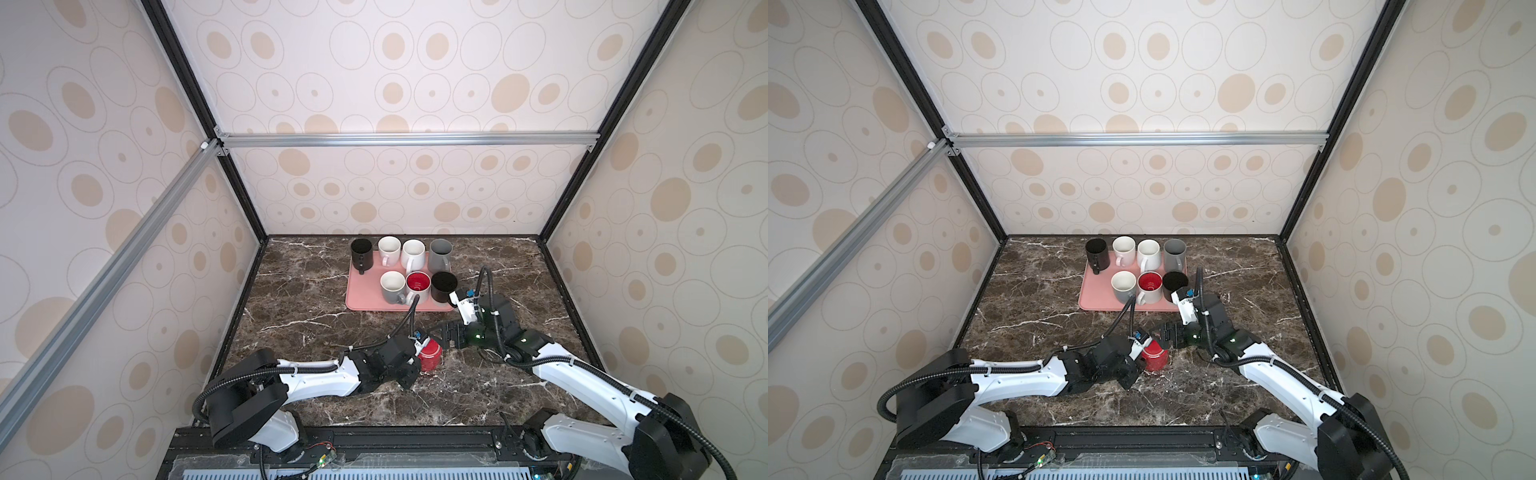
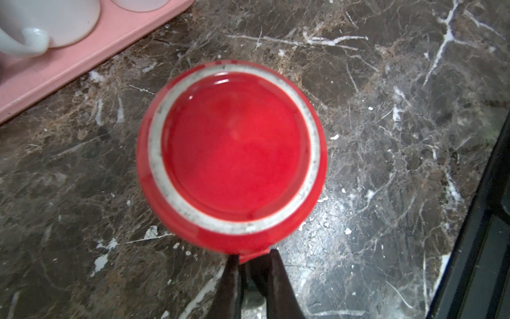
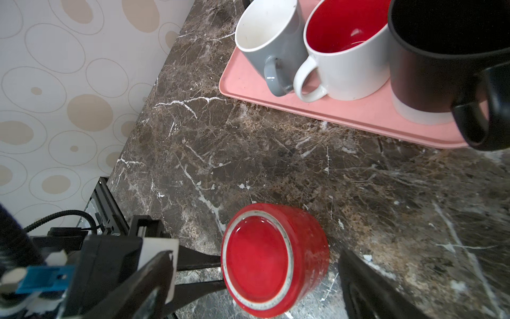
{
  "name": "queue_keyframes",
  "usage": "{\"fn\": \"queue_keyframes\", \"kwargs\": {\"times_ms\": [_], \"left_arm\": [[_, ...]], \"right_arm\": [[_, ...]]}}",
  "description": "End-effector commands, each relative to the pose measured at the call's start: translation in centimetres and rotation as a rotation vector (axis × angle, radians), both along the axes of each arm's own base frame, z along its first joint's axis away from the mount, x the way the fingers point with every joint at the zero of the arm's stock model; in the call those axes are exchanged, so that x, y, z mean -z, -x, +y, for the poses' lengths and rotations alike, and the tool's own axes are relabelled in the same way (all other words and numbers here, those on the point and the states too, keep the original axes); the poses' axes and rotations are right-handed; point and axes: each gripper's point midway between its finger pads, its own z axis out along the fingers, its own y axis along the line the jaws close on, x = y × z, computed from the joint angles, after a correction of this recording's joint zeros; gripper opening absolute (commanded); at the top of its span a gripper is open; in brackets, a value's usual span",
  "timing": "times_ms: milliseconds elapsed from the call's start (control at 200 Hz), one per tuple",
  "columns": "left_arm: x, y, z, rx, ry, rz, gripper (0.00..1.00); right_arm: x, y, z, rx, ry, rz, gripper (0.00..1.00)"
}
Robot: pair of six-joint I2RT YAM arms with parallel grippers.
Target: Turn the mug right side up
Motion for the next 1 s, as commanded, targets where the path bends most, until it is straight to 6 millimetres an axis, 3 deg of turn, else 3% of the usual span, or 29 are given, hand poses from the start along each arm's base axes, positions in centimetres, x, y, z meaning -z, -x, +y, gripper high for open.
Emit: {"fn": "queue_keyframes", "kwargs": {"times_ms": [0, 365, 455, 535, 590, 725, 995], "left_arm": [[-1.2, -0.6, -1.1, 0.010, 0.026, -0.042, 0.01], [-1.9, -1.7, -0.2, -0.065, 0.020, -0.082, 0.00], [-1.7, -1.9, 0.4, -0.085, 0.002, -0.089, 0.12], [-1.7, -2.0, 0.7, -0.100, 0.000, -0.098, 0.30], [-1.7, -2.1, 1.0, -0.110, -0.006, -0.104, 0.35], [-1.9, -2.3, 1.3, -0.126, -0.021, -0.126, 0.42], [-1.2, -2.4, 1.9, -0.145, -0.073, -0.132, 0.43]], "right_arm": [[0.1, 0.5, -0.5, 0.007, -0.004, 0.011, 0.96], [-0.8, 0.5, -0.9, 0.029, -0.019, -0.014, 0.96], [-0.8, 0.5, -0.9, 0.030, -0.025, -0.012, 0.96], [-0.9, 0.5, -0.7, 0.025, -0.031, -0.013, 0.96], [-0.9, 0.6, -0.7, 0.023, -0.035, -0.012, 0.96], [-0.9, 0.5, -0.6, 0.021, -0.039, -0.009, 0.96], [-1.0, 0.5, -0.6, 0.021, -0.041, -0.008, 0.96]]}}
